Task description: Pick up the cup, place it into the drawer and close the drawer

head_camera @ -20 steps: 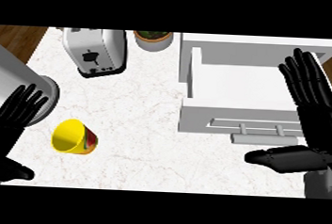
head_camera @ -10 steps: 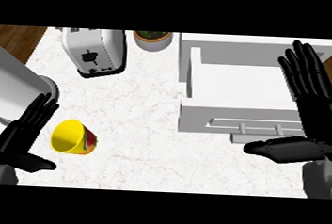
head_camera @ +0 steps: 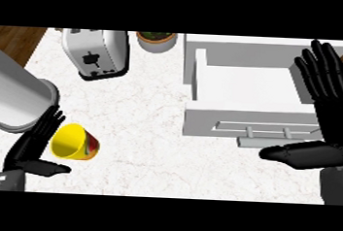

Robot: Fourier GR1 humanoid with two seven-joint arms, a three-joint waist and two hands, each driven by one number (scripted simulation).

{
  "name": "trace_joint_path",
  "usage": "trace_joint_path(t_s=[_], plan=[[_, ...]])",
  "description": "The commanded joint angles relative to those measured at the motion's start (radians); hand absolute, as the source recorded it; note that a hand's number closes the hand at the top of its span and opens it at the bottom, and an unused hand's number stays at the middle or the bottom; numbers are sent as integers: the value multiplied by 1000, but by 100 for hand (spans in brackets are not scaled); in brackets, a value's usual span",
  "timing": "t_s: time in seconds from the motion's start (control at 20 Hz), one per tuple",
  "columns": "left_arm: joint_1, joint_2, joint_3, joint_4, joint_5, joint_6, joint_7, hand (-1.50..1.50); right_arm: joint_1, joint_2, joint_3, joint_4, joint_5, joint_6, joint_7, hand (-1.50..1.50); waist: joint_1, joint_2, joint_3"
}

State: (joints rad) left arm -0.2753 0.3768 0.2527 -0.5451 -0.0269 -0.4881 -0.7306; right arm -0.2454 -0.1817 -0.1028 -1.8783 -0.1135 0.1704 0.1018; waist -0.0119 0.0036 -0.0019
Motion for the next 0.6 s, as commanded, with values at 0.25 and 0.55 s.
trace_joint_path(t_s=[0.25, 0.55], plan=[[-114, 26, -9, 248, -53, -44, -215, -150, -55, -38, -50, 41, -43, 26, 15, -150, -10, 5, -2], [-116, -16, -16, 287, -64, -3, -306, -150, -46, -15, -16, 8, -26, 16, 18, -150, -18, 8, -4]])
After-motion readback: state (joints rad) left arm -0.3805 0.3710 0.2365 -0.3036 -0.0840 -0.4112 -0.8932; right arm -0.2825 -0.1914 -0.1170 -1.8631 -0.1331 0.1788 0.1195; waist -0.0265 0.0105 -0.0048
